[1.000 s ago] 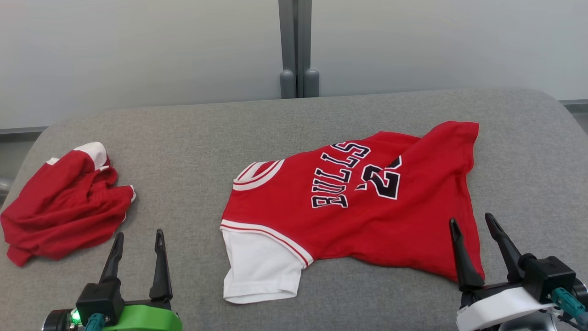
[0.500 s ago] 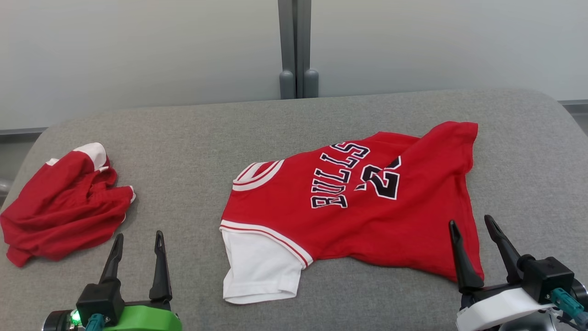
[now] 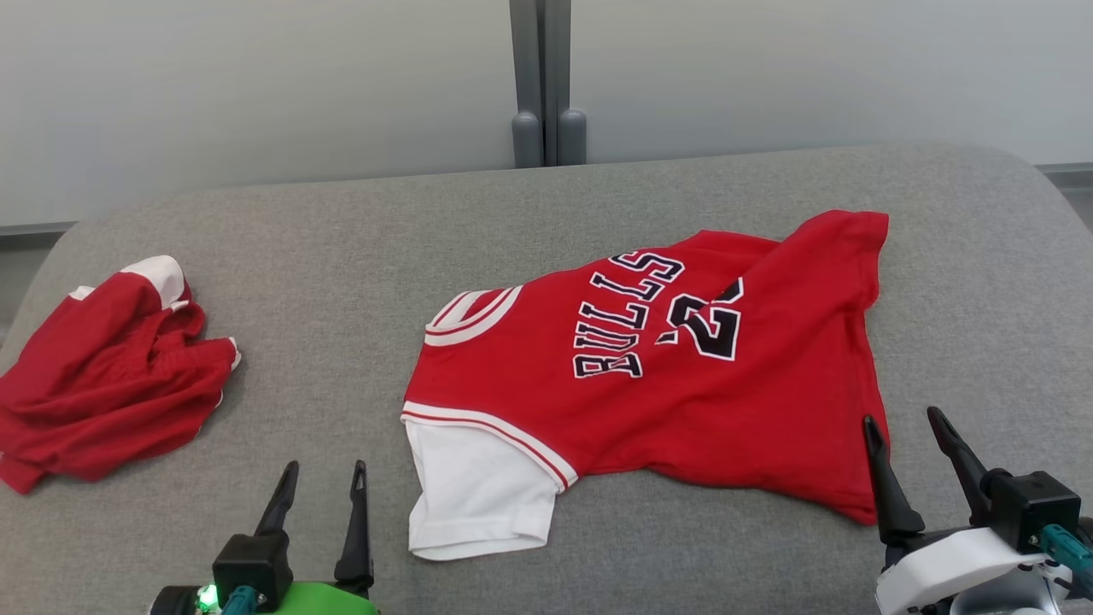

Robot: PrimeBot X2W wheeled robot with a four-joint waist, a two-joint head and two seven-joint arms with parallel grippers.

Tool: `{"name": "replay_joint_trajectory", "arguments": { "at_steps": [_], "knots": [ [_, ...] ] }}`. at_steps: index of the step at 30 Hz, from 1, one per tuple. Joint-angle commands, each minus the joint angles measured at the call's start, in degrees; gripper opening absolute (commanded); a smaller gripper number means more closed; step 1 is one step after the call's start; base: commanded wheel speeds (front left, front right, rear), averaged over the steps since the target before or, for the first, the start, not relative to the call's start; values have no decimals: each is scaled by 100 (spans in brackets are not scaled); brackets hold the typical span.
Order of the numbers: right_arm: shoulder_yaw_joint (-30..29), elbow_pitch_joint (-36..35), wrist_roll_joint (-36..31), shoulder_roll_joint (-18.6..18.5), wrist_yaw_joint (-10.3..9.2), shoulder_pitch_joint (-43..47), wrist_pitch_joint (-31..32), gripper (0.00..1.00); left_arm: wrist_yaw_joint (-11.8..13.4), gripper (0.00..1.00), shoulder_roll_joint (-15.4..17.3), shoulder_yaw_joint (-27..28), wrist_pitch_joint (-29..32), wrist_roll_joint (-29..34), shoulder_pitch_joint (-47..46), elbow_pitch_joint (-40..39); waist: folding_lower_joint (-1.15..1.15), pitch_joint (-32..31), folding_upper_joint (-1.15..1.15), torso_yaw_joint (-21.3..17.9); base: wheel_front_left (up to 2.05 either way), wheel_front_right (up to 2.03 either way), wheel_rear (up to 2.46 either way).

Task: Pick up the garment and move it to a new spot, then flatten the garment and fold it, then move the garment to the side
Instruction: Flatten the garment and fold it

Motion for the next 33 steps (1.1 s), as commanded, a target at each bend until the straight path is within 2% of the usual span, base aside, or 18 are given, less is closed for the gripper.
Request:
{"name": "replay_joint_trajectory", "arguments": {
  "at_steps": [1,11,19,23,28,29,30,31,32,33],
  "knots": [
    [-35,142,17,-47,-10,-98,-53,100,-47,100,-15,-53,-5,-13,-136,126,0,48,0,-18,0,0,0],
    [-21,1761,207,-231,-10,-659,-299,100,-282,100,-140,-549,-52,-111,-553,1330,0,395,0,-55,0,0,0],
    [57,3074,369,-262,-10,-1111,-462,100,-307,100,-193,-845,-52,-283,-921,2083,0,640,0,-31,0,0,0],
    [94,3509,484,-256,-10,-1274,-499,100,-270,100,-200,-973,-53,-425,-980,2282,0,678,0,-37,0,0,0],
    [310,3672,684,-152,-9,-1340,-493,100,-269,100,-202,-1268,-42,-703,-949,2442,0,660,0,-48,0,0,0],
    [355,3683,721,-139,-9,-1331,-493,67,-274,100,-202,-1338,-41,-756,-942,2470,0,654,0,-47,0,0,0],
    [397,3698,781,-125,-8,-1323,-492,36,-283,90,-202,-1414,-40,-843,-937,2508,0,645,0,-46,0,0,0],
    [456,3729,850,-108,-8,-1326,-492,13,-292,43,-202,-1466,-39,-926,-939,2536,0,638,0,-44,0,0,0],
    [529,3762,933,-97,-8,-1340,-482,0,-279,8,-202,-1533,-37,-1005,-955,2561,0,627,0,-41,0,0,0],
    [577,3778,980,-94,-8,-1361,-481,0,-272,0,-204,-1585,-37,-1034,-971,2577,0,619,0,-38,0,0,0]
  ]
}}
